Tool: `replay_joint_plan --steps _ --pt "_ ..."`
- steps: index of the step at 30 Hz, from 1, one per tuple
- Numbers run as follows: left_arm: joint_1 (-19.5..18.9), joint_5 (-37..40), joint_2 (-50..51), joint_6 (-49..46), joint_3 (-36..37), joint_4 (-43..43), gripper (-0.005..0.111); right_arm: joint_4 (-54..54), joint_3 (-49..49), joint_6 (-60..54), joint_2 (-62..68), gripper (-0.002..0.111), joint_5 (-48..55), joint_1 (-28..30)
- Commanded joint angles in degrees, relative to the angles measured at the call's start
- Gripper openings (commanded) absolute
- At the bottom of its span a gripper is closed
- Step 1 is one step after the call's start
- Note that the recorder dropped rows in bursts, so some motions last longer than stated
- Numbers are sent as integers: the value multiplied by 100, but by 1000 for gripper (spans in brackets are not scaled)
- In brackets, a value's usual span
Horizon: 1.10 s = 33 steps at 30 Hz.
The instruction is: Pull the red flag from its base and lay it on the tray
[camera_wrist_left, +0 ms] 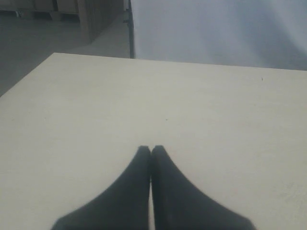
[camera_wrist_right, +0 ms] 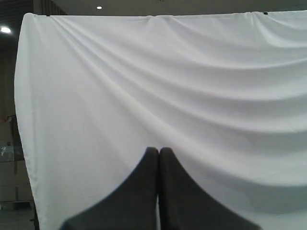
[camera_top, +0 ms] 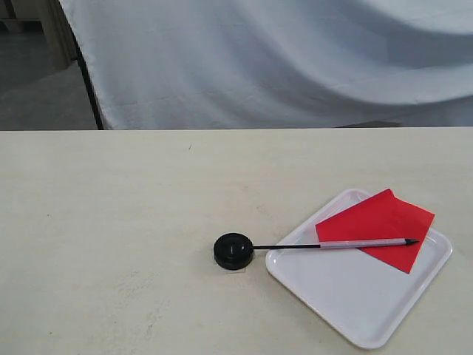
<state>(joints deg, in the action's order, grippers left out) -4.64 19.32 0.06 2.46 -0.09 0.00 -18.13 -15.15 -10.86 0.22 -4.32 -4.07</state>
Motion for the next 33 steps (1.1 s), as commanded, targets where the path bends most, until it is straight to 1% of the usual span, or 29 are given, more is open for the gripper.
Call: replay_joint_plan --steps 1,3,4,8,12,14,18,20,25,30,33 --pt "-13 25 -6 -8 9 0 0 -63 -2 68 -22 -1 288 -10" --pt "-13 25 -6 -8 9 0 0 -74 29 86 -22 -1 982 -10" --pt "-13 25 -6 -8 9 0 0 -46 128 -9 -22 -1 1069 -10" --pt "-13 25 -6 -8 9 0 0 -46 819 -58 -22 -1 894 -10" --pt "-13 25 -6 -8 9 0 0 -46 1515 -72 -22 -1 360 -10" --pt "-13 25 -6 -8 9 0 0 78 1515 -165 -22 -1 776 0" --pt "-13 25 -6 -8 9 0 0 110 1515 -182 -22 -1 1273 -20" --pt "-13 25 -6 -8 9 0 0 44 1515 -136 -22 -1 1342 -20" --pt "-13 25 -6 -8 9 0 0 352 1515 -271 -22 -1 1155 -20" --pt "-13 25 -6 -8 9 0 0 365 1515 -788 -22 -1 896 -20" --pt "-13 25 -6 -8 9 0 0 447 1515 -850 -22 -1 1004 -20"
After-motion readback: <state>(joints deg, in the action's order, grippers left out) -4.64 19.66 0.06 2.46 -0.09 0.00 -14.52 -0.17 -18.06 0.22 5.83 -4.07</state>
